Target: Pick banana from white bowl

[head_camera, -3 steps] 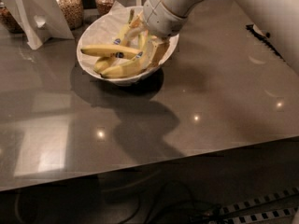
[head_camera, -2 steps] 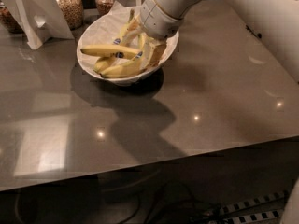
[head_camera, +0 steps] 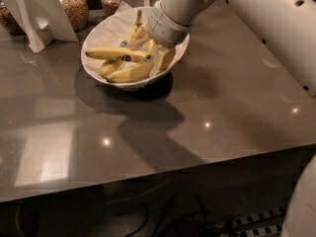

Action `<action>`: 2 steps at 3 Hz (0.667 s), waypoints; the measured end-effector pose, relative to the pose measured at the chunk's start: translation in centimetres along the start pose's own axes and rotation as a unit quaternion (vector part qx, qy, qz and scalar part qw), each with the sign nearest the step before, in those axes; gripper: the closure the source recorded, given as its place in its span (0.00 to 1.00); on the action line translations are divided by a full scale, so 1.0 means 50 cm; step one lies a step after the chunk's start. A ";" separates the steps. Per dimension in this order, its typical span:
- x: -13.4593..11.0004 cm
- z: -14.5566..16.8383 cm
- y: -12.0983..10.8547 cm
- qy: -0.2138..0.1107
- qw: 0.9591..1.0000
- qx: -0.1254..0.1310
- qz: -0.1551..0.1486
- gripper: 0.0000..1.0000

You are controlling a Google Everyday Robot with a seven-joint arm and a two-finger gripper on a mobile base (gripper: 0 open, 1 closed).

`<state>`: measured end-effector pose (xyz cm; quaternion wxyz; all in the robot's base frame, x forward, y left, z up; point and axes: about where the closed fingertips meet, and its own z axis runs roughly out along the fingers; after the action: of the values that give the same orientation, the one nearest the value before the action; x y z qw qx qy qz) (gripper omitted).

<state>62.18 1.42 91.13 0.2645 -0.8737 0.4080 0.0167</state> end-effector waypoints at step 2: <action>0.014 0.022 0.012 0.005 1.000 -0.015 -0.007 0.45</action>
Offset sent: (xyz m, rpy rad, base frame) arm 0.0048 -0.0090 -0.0204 -0.0508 0.0094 0.0178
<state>62.42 1.16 89.75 0.2496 -0.8804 0.4029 0.0165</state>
